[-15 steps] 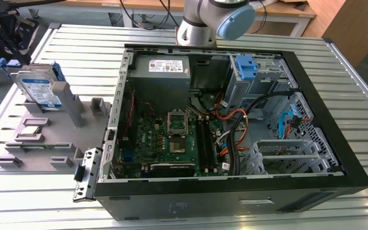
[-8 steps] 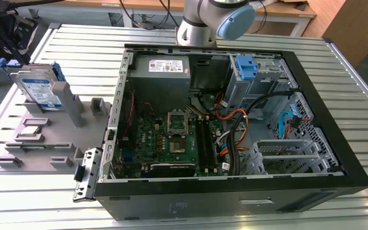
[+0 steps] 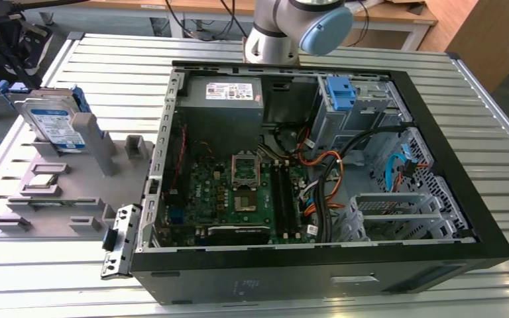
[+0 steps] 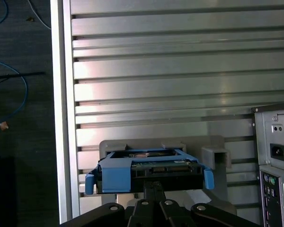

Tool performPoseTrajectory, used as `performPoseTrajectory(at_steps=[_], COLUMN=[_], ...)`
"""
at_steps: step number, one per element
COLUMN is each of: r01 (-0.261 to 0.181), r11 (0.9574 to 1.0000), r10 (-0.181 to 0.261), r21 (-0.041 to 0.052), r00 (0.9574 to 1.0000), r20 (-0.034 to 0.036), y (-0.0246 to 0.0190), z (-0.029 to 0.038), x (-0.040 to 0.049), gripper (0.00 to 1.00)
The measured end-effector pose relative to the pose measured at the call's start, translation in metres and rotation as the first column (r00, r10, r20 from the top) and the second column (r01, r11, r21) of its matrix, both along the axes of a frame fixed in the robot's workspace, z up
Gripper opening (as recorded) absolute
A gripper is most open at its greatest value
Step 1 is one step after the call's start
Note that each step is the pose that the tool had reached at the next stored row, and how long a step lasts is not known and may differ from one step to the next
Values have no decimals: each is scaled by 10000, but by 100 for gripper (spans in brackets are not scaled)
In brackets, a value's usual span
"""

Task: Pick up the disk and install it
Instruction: 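Pick up the disk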

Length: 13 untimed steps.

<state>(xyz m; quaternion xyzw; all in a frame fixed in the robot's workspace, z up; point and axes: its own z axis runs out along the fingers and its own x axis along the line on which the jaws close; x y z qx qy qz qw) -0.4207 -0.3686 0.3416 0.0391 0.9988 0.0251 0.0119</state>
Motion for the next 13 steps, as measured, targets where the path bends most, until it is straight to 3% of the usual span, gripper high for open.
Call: performPoseTrajectory(at_steps=[8,13], r01=[-50,-624], r11=[10000,9981], r10=[50,624], r21=[0,0], r00=[10000,9981], r20=[1,-1], y=[0,0], z=[1,1], x=[0,0], gripper=[11,11])
